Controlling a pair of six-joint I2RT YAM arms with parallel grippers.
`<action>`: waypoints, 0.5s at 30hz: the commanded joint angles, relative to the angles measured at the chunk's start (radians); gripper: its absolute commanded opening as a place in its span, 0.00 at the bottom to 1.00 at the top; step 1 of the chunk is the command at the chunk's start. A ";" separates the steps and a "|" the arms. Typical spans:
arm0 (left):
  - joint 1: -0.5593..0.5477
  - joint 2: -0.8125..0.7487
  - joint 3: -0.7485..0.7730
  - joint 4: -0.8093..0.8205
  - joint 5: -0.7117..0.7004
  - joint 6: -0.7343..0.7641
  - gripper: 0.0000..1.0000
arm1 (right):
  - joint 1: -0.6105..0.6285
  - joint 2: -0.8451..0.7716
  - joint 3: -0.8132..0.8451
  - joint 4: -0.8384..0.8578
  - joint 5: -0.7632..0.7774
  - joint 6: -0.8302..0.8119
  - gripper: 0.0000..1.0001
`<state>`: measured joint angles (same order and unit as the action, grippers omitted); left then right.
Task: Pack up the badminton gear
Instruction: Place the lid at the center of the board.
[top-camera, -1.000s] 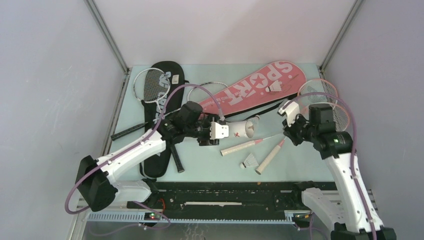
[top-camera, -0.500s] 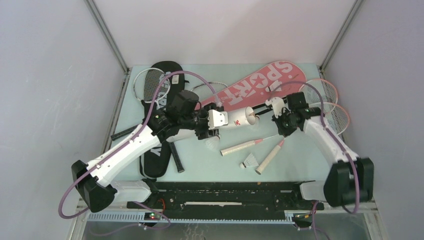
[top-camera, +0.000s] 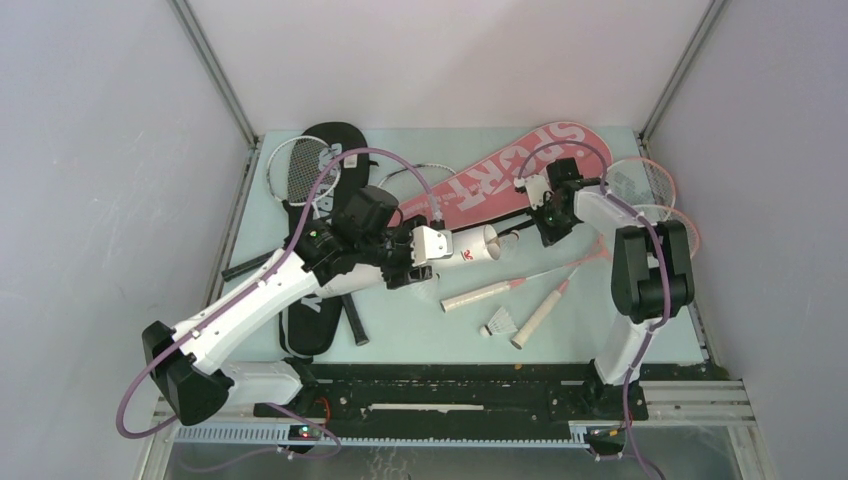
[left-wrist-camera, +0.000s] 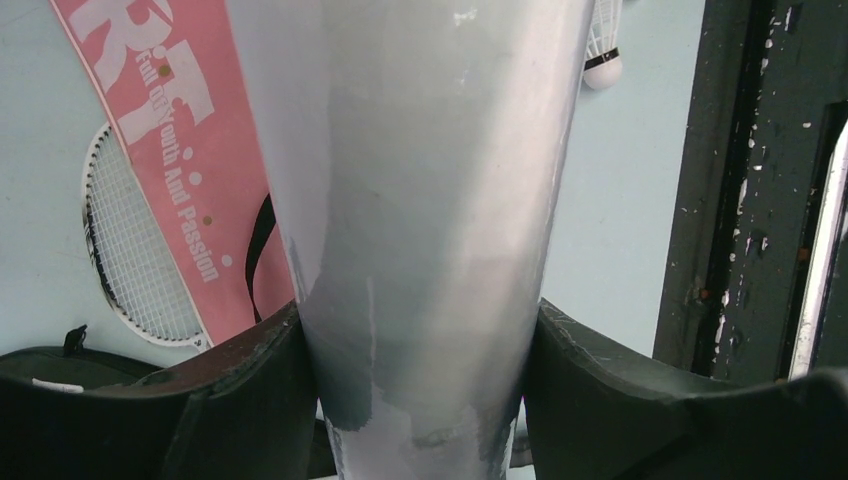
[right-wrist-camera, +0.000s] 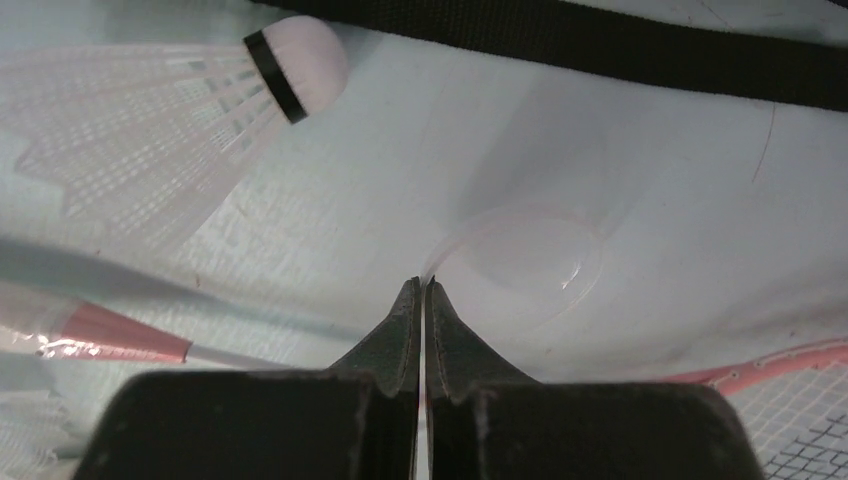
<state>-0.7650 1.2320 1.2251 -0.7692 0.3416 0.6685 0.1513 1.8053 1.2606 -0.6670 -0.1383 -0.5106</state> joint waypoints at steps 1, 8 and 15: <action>0.005 -0.024 0.071 0.005 -0.038 -0.017 0.64 | 0.006 0.043 0.062 0.013 0.023 0.021 0.05; 0.014 -0.038 0.080 0.006 -0.080 -0.023 0.65 | 0.012 0.063 0.072 -0.003 -0.013 0.027 0.27; 0.023 -0.052 0.083 0.008 -0.086 -0.026 0.65 | -0.022 -0.015 0.141 -0.036 -0.105 0.060 0.73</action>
<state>-0.7502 1.2259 1.2251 -0.7742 0.2649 0.6533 0.1551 1.8729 1.3201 -0.6872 -0.1749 -0.4774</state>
